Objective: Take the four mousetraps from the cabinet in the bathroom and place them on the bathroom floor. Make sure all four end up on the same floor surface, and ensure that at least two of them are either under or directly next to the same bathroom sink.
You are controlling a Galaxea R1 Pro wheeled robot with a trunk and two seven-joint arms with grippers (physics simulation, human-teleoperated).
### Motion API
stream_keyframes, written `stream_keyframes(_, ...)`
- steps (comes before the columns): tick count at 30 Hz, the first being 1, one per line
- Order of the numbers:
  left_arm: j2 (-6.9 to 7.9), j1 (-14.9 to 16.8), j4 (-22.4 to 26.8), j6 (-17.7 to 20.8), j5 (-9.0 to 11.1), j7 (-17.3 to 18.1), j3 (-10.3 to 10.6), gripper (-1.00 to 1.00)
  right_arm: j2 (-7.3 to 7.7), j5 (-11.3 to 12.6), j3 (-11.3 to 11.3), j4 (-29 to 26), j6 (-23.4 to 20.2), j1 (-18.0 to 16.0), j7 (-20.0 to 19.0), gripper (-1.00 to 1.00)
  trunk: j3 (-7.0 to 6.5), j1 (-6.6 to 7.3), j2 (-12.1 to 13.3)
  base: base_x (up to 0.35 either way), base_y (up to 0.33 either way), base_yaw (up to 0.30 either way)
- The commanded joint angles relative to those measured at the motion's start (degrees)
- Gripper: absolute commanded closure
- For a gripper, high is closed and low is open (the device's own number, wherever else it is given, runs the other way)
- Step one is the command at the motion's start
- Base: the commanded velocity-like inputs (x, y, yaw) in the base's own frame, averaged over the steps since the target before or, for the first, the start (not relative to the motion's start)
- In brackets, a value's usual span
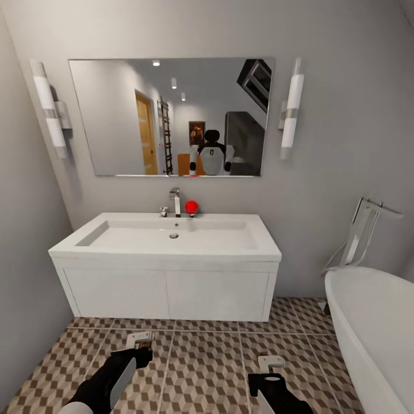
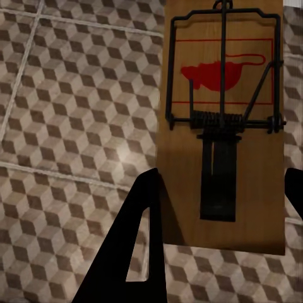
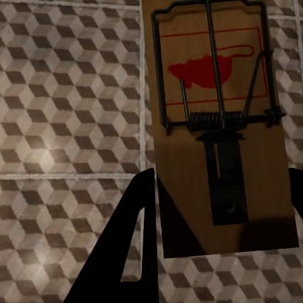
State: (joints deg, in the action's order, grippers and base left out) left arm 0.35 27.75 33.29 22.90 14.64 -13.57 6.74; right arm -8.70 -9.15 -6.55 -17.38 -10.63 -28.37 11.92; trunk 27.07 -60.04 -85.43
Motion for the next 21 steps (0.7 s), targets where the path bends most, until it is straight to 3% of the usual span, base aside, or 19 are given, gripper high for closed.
stream_keyframes(1,-0.08,0.0,0.1,0.2,0.6,-0.5,0.3,1.0,-0.03,-0.5,-0.4,-0.1,-0.4,0.0,-0.1,1.0,0.25,-0.22,-0.5,0.0,0.0,0.0)
stream_keyframes(9,-0.63,0.0,-0.4,0.2,0.7,-0.4,0.5,1.0,0.23,-0.6,-0.3,-0.3,-1.4,0.0,-0.7,1.0,1.68,-1.98,-3.7,0.0,0.0,0.0)
stream_keyframes(13,-0.33,0.0,-3.3,0.1,0.9,-0.4,0.4,1.0,0.37,-0.7,-0.3,-0.6,-5.2,0.0,-0.8,1.0,2.4,-2.86,-5.3,0.0,0.0,0.0)
stream_keyframes(17,-0.15,0.0,-8.7,-0.7,1.1,-0.4,0.3,1.0,1.8,-0.8,-0.3,-0.7,-8.4,0.0,-0.8,1.0,3.12,-3.74,-6.9,0.0,0.0,0.0)
stream_keyframes(21,-0.18,0.0,-12.9,-4.5,1.7,-0.4,0.1,1.0,3.97,-0.6,-0.3,-0.7,-9.5,0.0,-1.0,1.0,3.84,-4.62,-8.5,0.0,0.0,0.0)
